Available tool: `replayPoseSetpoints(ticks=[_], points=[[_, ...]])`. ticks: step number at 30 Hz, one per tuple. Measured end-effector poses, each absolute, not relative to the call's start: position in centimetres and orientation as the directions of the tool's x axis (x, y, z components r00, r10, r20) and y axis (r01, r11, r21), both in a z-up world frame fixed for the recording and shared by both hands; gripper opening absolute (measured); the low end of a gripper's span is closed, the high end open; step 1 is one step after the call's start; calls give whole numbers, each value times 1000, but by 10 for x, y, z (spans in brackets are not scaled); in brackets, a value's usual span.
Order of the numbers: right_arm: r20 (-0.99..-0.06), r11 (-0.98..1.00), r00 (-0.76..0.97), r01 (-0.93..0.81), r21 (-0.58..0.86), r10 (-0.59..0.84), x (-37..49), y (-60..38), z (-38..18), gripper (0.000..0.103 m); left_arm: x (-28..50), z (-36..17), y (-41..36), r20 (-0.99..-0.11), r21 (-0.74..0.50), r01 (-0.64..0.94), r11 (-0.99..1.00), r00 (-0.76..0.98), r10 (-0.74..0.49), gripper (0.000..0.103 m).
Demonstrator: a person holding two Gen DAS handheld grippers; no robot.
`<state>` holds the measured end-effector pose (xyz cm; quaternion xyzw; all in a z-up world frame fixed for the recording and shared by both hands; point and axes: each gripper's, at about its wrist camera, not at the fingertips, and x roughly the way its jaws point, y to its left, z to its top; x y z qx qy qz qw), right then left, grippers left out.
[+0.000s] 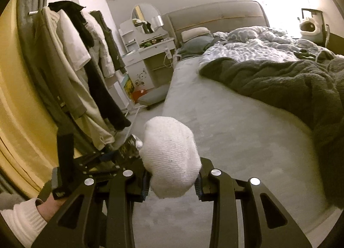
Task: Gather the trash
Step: 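Carry tissue pack with left tool while right tool carries white ball to bin, then open left tool over the black bin to drop the tissue pack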
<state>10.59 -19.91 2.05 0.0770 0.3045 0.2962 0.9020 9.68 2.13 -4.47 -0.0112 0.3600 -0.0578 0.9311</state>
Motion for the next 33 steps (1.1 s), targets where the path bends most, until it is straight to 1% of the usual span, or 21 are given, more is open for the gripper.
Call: replayPoseSetpoints(ticks=[2, 3, 6, 15, 22, 26, 33], points=[[-509, 808, 630, -496, 317, 586, 109, -189, 19, 33, 95, -58, 29, -685, 0, 81, 997, 726, -59, 60], [-513, 806, 624, -499, 319, 589, 111, -183, 17, 33, 95, -65, 34, -695, 9, 73, 997, 718, -46, 60], [-525, 800, 608, -503, 326, 596, 118, -167, 12, 33, 97, -83, 52, -728, -9, 32, 999, 685, -29, 60], [-551, 759, 536, -555, 341, 639, 125, -104, 1, 33, 93, -132, 92, -824, -1, -54, 999, 566, 30, 60], [-577, 722, 474, -608, 331, 664, 123, -53, -6, 33, 82, -150, 125, -860, -33, -127, 991, 509, 37, 60], [-588, 701, 444, -634, 327, 676, 119, -27, -9, 33, 76, -166, 146, -886, -67, -173, 983, 463, 21, 60], [-609, 669, 388, -662, 338, 692, 117, 14, -22, 33, 68, -191, 167, -925, -77, -230, 970, 380, 16, 60]])
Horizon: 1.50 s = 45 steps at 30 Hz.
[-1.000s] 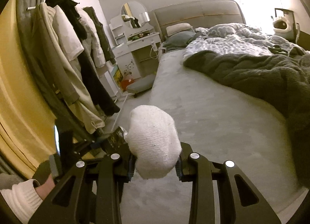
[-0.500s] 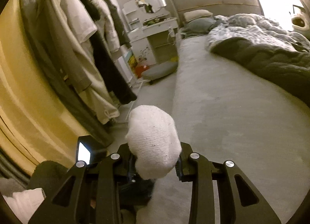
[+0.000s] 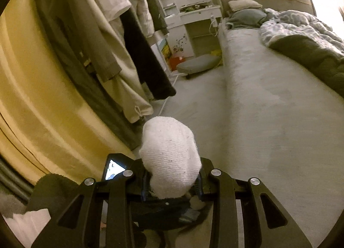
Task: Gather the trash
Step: 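Open left tool over the black bin to drop the tissue pack, then lower white ball into the black bin and open right tool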
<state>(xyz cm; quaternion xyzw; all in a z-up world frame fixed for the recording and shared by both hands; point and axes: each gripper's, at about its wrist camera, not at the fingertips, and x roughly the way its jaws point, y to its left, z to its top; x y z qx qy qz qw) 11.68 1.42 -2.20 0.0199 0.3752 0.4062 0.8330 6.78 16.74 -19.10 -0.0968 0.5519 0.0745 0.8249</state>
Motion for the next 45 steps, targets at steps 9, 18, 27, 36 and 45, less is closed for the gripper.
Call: replayPoseSetpoints(ticks=[9, 18, 27, 36, 45], points=[[-656, 653, 340, -689, 313, 674, 117, 50, -39, 33, 59, -209, 192, -939, -136, -277, 951, 341, -35, 78], [-711, 676, 320, -678, 289, 626, 128, 72, -60, 33, 42, -190, 219, -913, -168, -301, 939, 406, -33, 84], [-758, 664, 278, -701, 260, 590, 127, 107, -81, 33, 12, -150, 257, -851, -190, -338, 922, 524, 17, 81], [-832, 665, 222, -715, 215, 509, 129, 140, -122, 33, -17, -125, 291, -810, -174, -375, 910, 580, 84, 69], [-918, 670, 167, -731, 130, 360, 125, 162, -175, 33, -34, -86, 307, -744, -219, -385, 896, 660, 102, 60]])
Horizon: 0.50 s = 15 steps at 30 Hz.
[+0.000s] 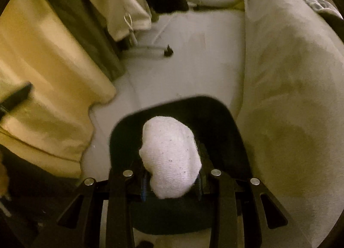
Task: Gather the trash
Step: 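Lower white ball into the black bin and open right tool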
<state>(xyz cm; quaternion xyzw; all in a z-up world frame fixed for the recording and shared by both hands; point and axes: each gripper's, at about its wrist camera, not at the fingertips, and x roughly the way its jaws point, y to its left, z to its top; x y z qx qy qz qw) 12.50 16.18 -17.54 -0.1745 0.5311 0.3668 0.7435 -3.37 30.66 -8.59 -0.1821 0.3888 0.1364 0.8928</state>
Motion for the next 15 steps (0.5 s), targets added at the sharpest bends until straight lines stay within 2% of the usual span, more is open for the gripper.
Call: replayPoseSetpoints(ticks=[6, 7, 10, 15], points=[[-948, 675, 142, -732, 92, 283, 123, 161, -202, 35, -37, -62, 298, -705, -222, -351, 910, 702, 99, 60], [-954, 679, 128, -728, 96, 271, 123, 160, -206, 40, -37, -60, 297, -701, -221, -345, 912, 706, 97, 60], [-958, 683, 125, -725, 89, 258, 121, 160, -211, 63, -42, -49, 290, -684, -226, -318, 921, 725, 83, 60], [-944, 688, 152, -719, 97, 292, 117, 156, -197, 69, -50, -36, 280, -671, -212, -304, 929, 736, 88, 60]])
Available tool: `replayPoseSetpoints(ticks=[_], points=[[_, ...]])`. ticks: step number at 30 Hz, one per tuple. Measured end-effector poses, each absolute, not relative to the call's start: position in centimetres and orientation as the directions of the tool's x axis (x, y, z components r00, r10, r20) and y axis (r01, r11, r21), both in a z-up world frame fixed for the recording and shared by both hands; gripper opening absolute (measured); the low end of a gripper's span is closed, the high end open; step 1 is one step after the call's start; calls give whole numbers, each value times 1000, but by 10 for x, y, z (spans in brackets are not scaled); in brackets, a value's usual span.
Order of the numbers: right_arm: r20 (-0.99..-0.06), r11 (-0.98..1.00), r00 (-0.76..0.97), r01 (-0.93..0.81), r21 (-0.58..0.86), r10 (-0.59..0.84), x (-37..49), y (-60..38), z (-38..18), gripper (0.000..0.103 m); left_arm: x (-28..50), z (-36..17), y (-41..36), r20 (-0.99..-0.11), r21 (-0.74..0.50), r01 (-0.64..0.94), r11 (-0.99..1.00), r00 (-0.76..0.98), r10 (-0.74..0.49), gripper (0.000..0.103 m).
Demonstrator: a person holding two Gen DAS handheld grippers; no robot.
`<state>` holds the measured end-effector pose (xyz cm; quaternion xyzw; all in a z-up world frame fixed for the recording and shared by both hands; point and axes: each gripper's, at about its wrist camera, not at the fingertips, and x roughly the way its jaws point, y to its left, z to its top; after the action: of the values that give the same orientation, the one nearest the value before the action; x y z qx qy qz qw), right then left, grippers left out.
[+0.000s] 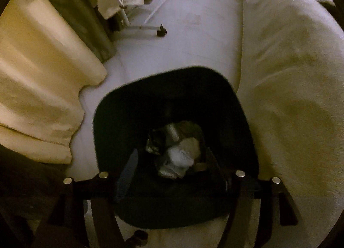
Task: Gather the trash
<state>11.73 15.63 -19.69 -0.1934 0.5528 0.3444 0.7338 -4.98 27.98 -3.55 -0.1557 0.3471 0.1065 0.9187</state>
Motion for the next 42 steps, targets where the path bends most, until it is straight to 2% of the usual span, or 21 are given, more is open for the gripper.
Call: replayPoseSetpoints(ticks=[9, 18, 22, 31, 38, 42], points=[[-853, 707, 305, -700, 100, 423, 100, 112, -111, 84, -65, -7, 247, -627, -144, -273, 951, 769, 126, 69], [-735, 768, 488, -636, 69, 470, 78, 44, -34, 94, -71, 11, 200, -574, -71, -221, 973, 807, 141, 93], [-663, 824, 611, -566, 18, 434, 63, 0, -4, 99, -73, 18, 186, -551, -75, -213, 974, 823, 138, 96], [-508, 904, 779, -427, 2, 368, 27, -95, 41, 100, -77, 23, 156, -521, -56, -211, 976, 840, 152, 100], [-448, 944, 845, -330, -11, 291, 3, -159, 52, 100, -76, 17, 137, -527, -67, -209, 976, 838, 144, 100], [-455, 954, 845, -299, 35, 281, 0, -183, 45, 100, -77, 12, 122, -528, -38, -196, 980, 837, 147, 100]])
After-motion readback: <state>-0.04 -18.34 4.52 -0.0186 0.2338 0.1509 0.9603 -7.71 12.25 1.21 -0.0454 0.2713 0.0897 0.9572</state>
